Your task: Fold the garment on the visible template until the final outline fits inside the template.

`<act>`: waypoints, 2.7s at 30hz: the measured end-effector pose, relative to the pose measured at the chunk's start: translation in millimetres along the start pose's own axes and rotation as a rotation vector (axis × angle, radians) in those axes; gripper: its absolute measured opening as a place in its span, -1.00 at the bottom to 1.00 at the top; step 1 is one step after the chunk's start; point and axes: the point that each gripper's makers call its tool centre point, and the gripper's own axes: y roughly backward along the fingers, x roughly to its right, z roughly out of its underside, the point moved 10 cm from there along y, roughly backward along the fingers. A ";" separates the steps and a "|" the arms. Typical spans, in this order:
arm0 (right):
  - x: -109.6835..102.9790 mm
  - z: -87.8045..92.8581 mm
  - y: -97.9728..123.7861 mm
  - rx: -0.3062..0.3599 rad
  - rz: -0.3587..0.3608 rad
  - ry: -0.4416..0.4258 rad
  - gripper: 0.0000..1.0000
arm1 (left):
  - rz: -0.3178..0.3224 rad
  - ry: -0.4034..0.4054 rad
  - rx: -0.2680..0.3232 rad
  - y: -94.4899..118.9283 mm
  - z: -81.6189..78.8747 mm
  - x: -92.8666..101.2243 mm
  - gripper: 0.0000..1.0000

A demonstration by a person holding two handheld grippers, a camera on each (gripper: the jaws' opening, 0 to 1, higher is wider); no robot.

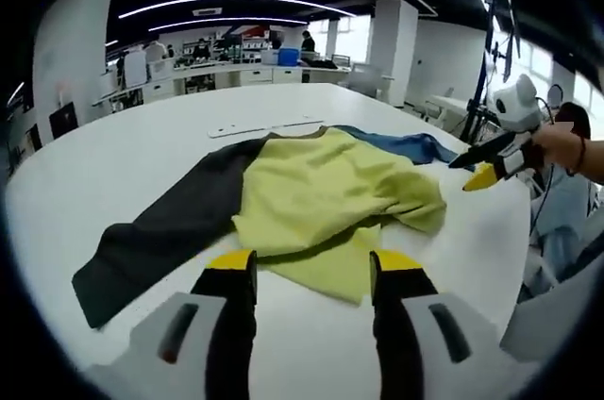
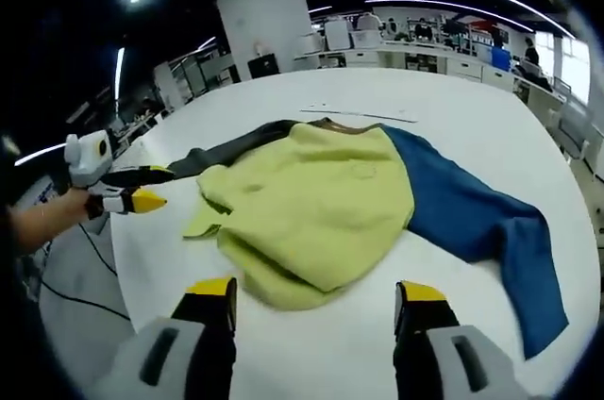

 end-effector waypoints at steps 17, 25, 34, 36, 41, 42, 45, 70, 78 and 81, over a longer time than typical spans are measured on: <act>-46.0 18.0 -11.4 -0.018 -0.071 0.028 -0.05 | 0.066 -0.044 -0.064 -15.4 22.6 32.2 -0.42; -62.8 23.6 -23.8 -0.023 -0.103 0.050 -0.35 | 0.067 -0.081 -0.094 -22.4 28.9 39.0 -0.53; -67.8 20.8 -40.0 -0.015 -0.069 0.085 -0.46 | 0.042 -0.055 -0.113 -27.4 33.0 36.1 -0.60; -66.7 19.4 -42.9 -0.010 -0.052 0.093 -0.49 | 0.039 -0.050 -0.114 -28.4 33.6 35.0 -0.62; -63.3 18.7 -51.4 -0.025 -0.009 0.122 -0.55 | 0.027 -0.047 -0.125 -33.1 33.0 33.7 -0.65; -62.9 18.5 -52.3 -0.026 -0.007 0.117 -0.55 | 0.023 -0.044 -0.124 -33.5 32.7 33.8 -0.66; -63.1 18.5 -54.1 -0.024 0.001 0.096 -0.56 | 0.020 -0.047 -0.127 -36.1 32.5 34.6 -0.66; -55.3 19.7 -55.2 -0.025 0.087 0.103 -1.00 | -0.016 -0.022 -0.160 -36.8 30.6 24.5 -1.00; -55.6 27.4 -39.0 -0.024 0.061 0.108 -1.00 | -0.001 -0.012 -0.168 -17.4 35.1 24.8 -1.00; -57.6 30.0 -34.3 -0.024 0.050 0.110 -1.00 | 0.000 -0.002 -0.175 -9.7 36.8 24.6 -1.00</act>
